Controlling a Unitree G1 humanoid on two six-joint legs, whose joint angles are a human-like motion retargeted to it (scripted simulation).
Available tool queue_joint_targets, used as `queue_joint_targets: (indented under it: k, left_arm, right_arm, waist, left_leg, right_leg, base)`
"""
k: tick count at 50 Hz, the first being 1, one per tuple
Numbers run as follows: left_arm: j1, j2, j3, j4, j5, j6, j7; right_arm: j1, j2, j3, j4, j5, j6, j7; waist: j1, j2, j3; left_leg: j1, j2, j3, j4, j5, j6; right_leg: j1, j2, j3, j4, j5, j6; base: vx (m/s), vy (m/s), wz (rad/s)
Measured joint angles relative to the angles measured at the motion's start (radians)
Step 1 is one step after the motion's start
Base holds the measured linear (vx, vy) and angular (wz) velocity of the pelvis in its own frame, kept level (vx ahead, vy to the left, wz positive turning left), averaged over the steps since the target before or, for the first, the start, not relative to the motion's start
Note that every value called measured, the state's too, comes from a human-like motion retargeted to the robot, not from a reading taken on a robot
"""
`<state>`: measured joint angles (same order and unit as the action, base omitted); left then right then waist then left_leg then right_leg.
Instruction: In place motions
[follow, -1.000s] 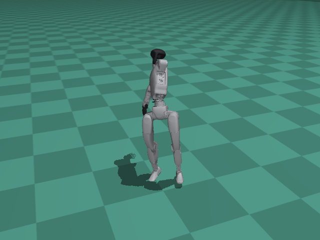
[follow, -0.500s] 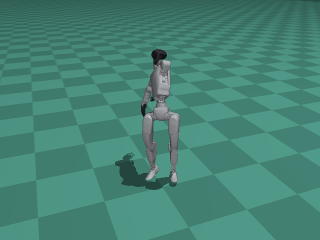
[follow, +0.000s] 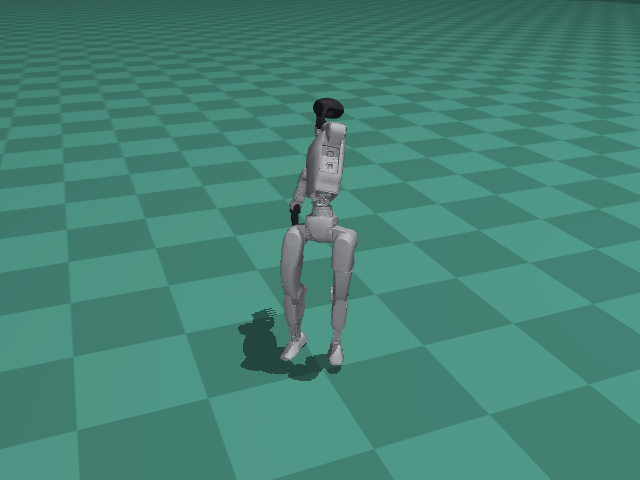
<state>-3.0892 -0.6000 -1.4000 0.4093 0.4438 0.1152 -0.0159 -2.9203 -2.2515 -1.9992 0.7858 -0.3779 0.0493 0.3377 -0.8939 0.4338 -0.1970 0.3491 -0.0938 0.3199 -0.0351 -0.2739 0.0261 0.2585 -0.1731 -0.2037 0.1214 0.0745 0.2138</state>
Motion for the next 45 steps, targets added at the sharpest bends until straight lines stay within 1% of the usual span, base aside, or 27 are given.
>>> queue_joint_targets:
  k: [5, 13, 17, 20, 23, 27, 33, 35, 36, 38, 39, 40, 42, 45]
  left_arm:
    - [0.000, 0.000, 0.000, -0.010, -0.001, -0.007, -0.011]
    - [0.000, 0.000, 0.000, -0.035, 0.009, -0.008, -0.023]
    - [0.000, 0.000, 0.000, -0.053, 0.008, -0.007, -0.030]
    - [0.000, 0.000, 0.000, -0.076, 0.012, -0.010, -0.037]
    - [0.000, 0.000, 0.000, -0.100, 0.017, -0.014, -0.045]
    - [0.000, 0.000, 0.000, -0.119, 0.021, -0.019, -0.056]
    - [0.000, 0.000, 0.000, -0.114, 0.028, -0.019, -0.061]
    - [0.000, 0.000, 0.000, -0.085, 0.021, -0.020, -0.048]
    - [0.000, 0.000, 0.000, -0.065, 0.016, -0.022, -0.037]
    - [0.000, 0.000, 0.000, -0.007, 0.001, -0.026, -0.007]
    - [0.000, 0.000, 0.000, 0.026, -0.008, -0.027, 0.011]
    - [0.000, 0.000, 0.000, 0.060, -0.018, -0.029, 0.028]
    - [0.000, 0.000, 0.000, 0.137, -0.047, -0.034, 0.063]
    - [0.000, 0.000, 0.000, 0.224, -0.072, -0.025, 0.072]
  right_arm:
    - [-0.003, 0.000, 0.000, 0.030, -0.008, 0.011, -0.031]
    - [-0.015, 0.000, 0.000, 0.062, -0.022, 0.012, -0.053]
    - [-0.025, 0.000, 0.000, 0.084, -0.030, 0.009, -0.052]
    - [-0.032, 0.000, 0.000, 0.112, -0.037, 0.009, -0.047]
    - [-0.043, 0.000, 0.000, 0.141, -0.040, 0.010, -0.051]
    - [-0.055, 0.000, 0.000, 0.157, -0.026, 0.004, -0.059]
    - [-0.056, 0.000, 0.000, 0.164, 0.031, -0.006, -0.064]
    - [-0.046, 0.000, 0.018, 0.172, 0.052, 0.003, -0.081]
    - [-0.043, 0.000, 0.037, 0.169, 0.061, 0.006, -0.093]
    - [-0.039, 0.000, 0.088, 0.159, 0.072, 0.012, -0.125]
    - [-0.038, 0.000, 0.116, 0.148, 0.072, 0.010, -0.137]
    - [-0.037, 0.000, 0.143, 0.134, 0.071, 0.007, -0.146]
    - [-0.037, 0.000, 0.189, 0.094, 0.061, -0.003, -0.147]
    - [-0.038, 0.000, 0.208, 0.019, 0.062, -0.023, -0.130]
  waist:
    - [-0.019, -0.003, 0.007]
    - [-0.053, -0.005, 0.016]
    - [-0.053, -0.005, 0.010]
    - [-0.042, -0.005, -0.001]
    - [-0.029, -0.005, -0.009]
    - [-0.042, -0.003, -0.014]
    - [-0.063, 0.000, 0.000]
    - [-0.052, -0.004, 0.008]
    - [-0.036, -0.009, 0.006]
    - [0.007, -0.018, -0.006]
    - [0.032, -0.021, -0.016]
    - [0.057, -0.024, -0.026]
    - [0.102, -0.025, -0.052]
    - [0.155, -0.022, -0.073]
  left_leg:
    - [-0.025, 0.016, 0.007, -0.006, -0.001, 0.002]
    - [-0.062, 0.050, 0.046, -0.015, 0.008, -0.008]
    - [-0.067, 0.052, 0.059, -0.015, 0.010, -0.015]
    - [-0.063, 0.050, 0.059, -0.012, 0.009, -0.023]
    - [-0.055, 0.051, 0.060, -0.008, 0.009, -0.030]
    - [-0.038, 0.063, 0.054, -0.001, 0.006, -0.041]
    - [-0.018, 0.099, 0.055, 0.047, 0.001, -0.075]
    - [-0.030, 0.106, 0.051, 0.122, 0.020, -0.080]
    - [-0.049, 0.109, 0.063, 0.188, 0.061, -0.078]
    - [-0.115, 0.115, 0.050, 0.360, 0.179, -0.085]
    - [-0.165, 0.113, 0.032, 0.461, 0.245, -0.066]
    - [-0.222, 0.109, 0.013, 0.564, 0.311, -0.036]
    - [-0.342, 0.073, -0.018, 0.759, 0.304, 0.005]
    - [-0.478, 0.085, 0.049, 0.986, 0.248, 0.054]
  right_leg:
    - [-0.057, 0.016, 0.025, 0.037, 0.018, -0.004]
    - [-0.131, 0.070, 0.117, 0.115, -0.029, 0.006]
    - [-0.146, 0.071, 0.115, 0.127, -0.038, -0.012]
    - [-0.140, 0.066, 0.106, 0.114, -0.043, -0.031]
    - [-0.127, 0.062, 0.104, 0.097, -0.040, -0.030]
    - [-0.101, 0.067, 0.087, 0.071, -0.036, -0.042]
    - [-0.044, 0.080, 0.069, 0.028, -0.035, -0.058]
    - [-0.015, 0.066, 0.072, 0.018, -0.035, -0.059]
    - [-0.003, 0.048, 0.073, 0.012, -0.033, -0.057]
    - [0.021, 0.001, 0.081, 0.003, -0.028, -0.055]
    - [0.030, -0.023, 0.084, -0.001, -0.025, -0.056]
    - [0.038, -0.047, 0.085, -0.006, -0.022, -0.058]
    - [0.043, -0.084, 0.084, -0.012, -0.017, -0.060]
    - [0.040, -0.122, 0.076, -0.018, -0.013, -0.070]
  base:
    - [-0.08, -0.04, -0.15]
    - [-0.10, -0.07, -0.19]
    - [-0.09, -0.05, -0.07]
    - [-0.02, -0.02, -0.01]
    - [-0.11, -0.05, 0.00]
    - [-0.12, -0.04, 0.11]
    - [-0.13, -0.07, 0.02]
    - [-0.18, -0.05, -0.24]
    - [-0.21, -0.07, -0.35]
    - [-0.19, -0.04, -0.44]
    - [-0.18, -0.01, -0.44]
    - [-0.18, -0.02, -0.32]
    - [-0.14, 0.00, -0.11]
    - [-0.07, 0.07, 0.00]
